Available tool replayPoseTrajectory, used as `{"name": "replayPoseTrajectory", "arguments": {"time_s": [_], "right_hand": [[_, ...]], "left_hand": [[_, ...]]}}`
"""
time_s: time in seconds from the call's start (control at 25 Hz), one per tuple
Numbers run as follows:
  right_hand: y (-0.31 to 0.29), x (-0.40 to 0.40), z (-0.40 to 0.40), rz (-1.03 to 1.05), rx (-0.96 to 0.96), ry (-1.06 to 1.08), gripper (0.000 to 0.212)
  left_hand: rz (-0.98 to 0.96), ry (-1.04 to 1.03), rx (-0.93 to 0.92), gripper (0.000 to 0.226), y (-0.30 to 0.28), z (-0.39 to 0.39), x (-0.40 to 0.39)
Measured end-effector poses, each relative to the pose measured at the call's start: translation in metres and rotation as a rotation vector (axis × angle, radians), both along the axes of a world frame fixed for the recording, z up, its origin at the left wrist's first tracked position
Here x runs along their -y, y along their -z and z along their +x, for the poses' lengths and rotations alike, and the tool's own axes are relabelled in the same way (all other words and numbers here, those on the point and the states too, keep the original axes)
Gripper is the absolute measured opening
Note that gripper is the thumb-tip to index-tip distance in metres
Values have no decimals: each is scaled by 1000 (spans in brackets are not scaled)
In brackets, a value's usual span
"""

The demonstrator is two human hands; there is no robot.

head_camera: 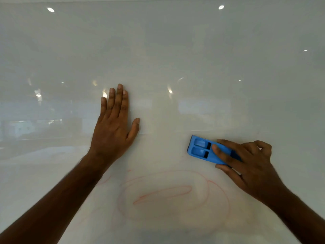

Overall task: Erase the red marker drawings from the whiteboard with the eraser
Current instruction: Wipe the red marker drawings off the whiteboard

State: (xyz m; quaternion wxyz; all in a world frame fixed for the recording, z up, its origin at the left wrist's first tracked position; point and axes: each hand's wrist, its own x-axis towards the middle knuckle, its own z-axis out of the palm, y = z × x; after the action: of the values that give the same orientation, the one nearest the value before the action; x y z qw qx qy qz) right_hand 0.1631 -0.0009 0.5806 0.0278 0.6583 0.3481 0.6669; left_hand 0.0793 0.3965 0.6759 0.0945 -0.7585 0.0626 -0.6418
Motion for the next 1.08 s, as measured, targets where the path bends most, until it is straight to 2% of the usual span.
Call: {"name": "replayPoseTrajectory", "arguments": {"time_s": [0.08,0.2,0.4,0.68,0.92,1.08], "right_hand": [[-5,23,5,32,4,37,49],[-32,45,15,199,-17,57,54],[-77,39,23,459,-138,-116,52],[-13,67,24,166,-89,-6,56],[-38,118,34,325,-81,93,53],[-47,97,29,430,-111,77,54]], "left_hand": [[-23,5,-2,81,3,0,4],[-33,19,-10,81,8,3,19],[-31,43,-19,82,11,12,46],[-17,27,-17,83,13,12,46],[-20,30,-24,83,14,12,47],[-27,43,-19,84,15,13,49]]}}
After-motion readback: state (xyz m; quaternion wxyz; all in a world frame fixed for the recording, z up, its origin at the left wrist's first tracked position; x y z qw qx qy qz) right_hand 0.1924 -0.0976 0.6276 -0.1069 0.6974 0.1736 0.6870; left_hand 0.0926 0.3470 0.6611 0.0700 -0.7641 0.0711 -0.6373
